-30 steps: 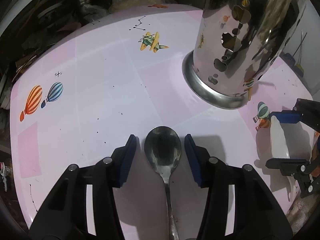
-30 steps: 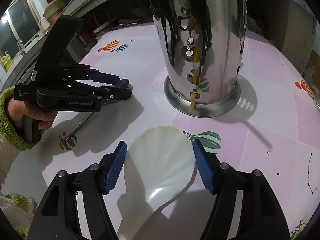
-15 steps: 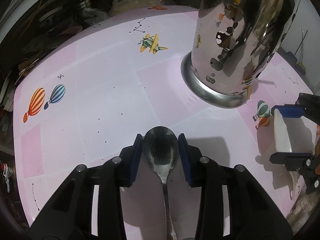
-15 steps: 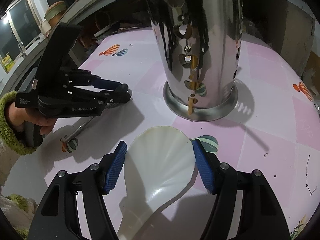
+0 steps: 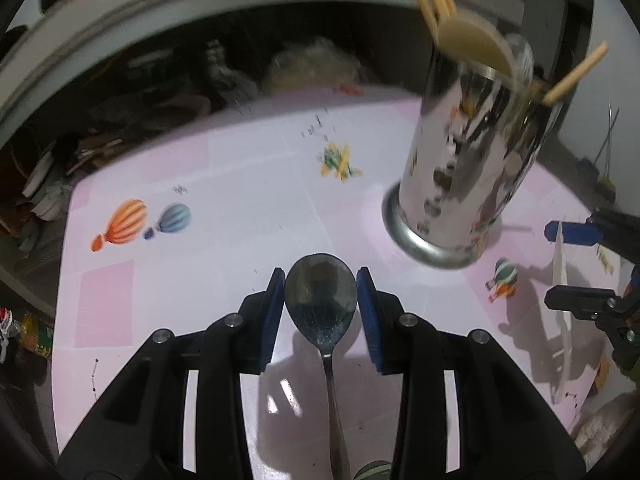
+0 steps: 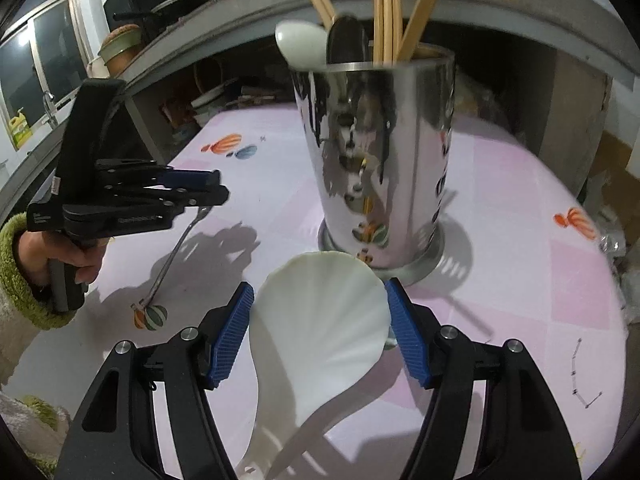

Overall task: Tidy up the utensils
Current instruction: 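Grasp the white ceramic spoon with the right tool while the left tool grasps the steel spoon, then lift both spoons up over the steel holder with both tools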

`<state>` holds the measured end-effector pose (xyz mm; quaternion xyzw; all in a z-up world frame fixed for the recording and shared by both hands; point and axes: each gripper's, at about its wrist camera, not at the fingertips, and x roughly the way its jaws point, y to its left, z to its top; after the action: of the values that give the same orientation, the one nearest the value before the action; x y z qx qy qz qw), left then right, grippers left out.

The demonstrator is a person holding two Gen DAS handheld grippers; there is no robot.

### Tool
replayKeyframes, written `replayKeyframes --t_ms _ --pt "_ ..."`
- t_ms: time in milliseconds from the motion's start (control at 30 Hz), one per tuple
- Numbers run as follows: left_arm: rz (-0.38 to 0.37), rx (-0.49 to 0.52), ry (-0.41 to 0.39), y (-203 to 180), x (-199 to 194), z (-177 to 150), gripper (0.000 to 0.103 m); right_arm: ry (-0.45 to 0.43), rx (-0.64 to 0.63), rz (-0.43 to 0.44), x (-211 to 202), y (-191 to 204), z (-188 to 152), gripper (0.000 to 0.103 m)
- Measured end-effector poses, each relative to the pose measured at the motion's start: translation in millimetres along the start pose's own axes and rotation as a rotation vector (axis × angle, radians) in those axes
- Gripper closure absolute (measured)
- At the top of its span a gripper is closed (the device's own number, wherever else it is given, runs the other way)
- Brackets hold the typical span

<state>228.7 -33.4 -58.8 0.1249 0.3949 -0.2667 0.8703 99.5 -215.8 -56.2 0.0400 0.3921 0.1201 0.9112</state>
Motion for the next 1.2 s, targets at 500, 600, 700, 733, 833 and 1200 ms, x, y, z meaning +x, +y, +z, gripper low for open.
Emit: replayKeyframes --t_ms 500,600,700,733,833,1200 --pt "-0.009 -0.038 -0.236 -5 -63 22 0.068 -0.140 -0.052 -0.052 -41 -2 24 0.037" --pt "-0.015 -0.043 -0.246 -6 -65 24 0.068 -0.151 -0.053 -0.053 -45 -1 26 0.037" --pt "-0.024 -0.047 -0.245 -6 -65 26 0.069 -0.159 -0.057 -0.054 -48 0 28 0.037" --pt "-0.022 -0.047 -0.247 -6 -68 25 0.069 -0.163 -0.059 -0.054 -49 0 28 0.037" --pt "-0.025 -0.047 -0.255 -7 -71 26 0.069 -0.173 -0.066 -0.050 -55 3 31 0.037" --pt "-0.047 -0.023 -0.303 -14 -106 43 0.069 -0.266 -0.118 -0.005 -115 5 64 0.038"
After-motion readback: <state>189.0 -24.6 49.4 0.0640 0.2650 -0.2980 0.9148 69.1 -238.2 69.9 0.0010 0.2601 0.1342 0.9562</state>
